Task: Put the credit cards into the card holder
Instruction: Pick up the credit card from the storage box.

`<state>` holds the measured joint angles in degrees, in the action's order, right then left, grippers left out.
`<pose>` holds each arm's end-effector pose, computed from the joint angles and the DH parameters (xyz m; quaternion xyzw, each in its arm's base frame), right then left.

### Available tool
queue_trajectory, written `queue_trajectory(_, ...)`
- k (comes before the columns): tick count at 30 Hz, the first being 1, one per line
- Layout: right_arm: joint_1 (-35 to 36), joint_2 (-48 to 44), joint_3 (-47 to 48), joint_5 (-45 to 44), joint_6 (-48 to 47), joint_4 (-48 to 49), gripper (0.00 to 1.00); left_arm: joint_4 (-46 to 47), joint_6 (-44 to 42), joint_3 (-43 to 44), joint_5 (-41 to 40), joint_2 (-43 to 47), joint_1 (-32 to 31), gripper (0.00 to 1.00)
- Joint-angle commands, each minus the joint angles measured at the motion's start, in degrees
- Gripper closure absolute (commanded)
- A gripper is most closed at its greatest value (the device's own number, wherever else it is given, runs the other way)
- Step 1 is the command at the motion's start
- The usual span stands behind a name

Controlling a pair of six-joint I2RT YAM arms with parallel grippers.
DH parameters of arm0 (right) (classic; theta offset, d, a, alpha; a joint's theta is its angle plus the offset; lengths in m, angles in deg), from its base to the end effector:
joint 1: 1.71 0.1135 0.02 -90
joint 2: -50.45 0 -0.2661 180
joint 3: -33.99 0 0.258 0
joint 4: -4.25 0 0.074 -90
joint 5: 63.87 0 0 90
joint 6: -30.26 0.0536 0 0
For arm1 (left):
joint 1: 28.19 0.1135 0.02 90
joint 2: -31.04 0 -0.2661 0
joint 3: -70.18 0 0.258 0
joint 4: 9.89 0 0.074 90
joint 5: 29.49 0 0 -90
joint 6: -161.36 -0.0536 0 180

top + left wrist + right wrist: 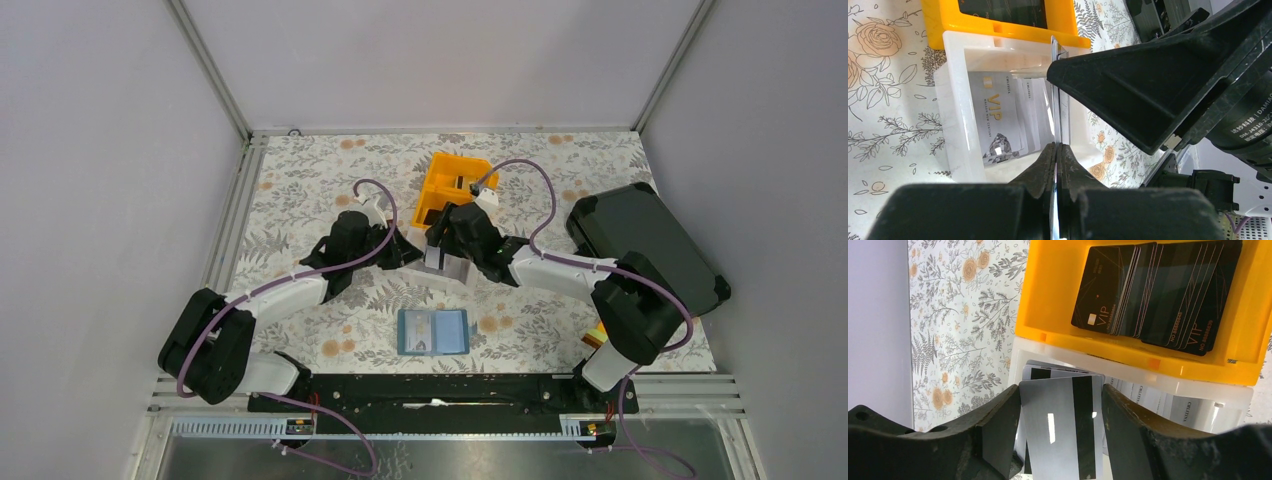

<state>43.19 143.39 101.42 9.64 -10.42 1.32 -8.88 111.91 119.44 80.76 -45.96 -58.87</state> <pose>0.2776 0.2552 0.2084 0.1061 0.8468 0.2872 0.4350 0.2481 -0.1688 0.1968 0.0198 0.8430 -0.4224 0.3326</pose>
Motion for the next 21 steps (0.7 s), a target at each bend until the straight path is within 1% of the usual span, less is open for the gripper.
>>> queue_trajectory(1, -2.14, 0.98, -1.60, 0.74, 2.49, 2.08, 0.36, 2.86, 0.52, -0.56, 0.83, 0.91, 0.00, 1.00)
queue_trajectory(5, -2.86, 1.42, -2.93, 3.94, 3.92, 4.74, 0.34, 3.21, 1.17, -0.90, 1.34, 1.21, 0.05, 1.00)
queue_trajectory(10, -3.20, 1.80, -3.44, 5.78, 4.81, 5.99, 0.31, 2.91, 1.41, -1.01, 1.23, 1.14, 0.02, 1.00)
queue_trajectory(21, -4.26, 0.69, -5.18, 6.82, 6.65, 7.68, 0.31, 1.71, 1.73, -0.87, 0.47, 0.59, 0.42, 1.00)
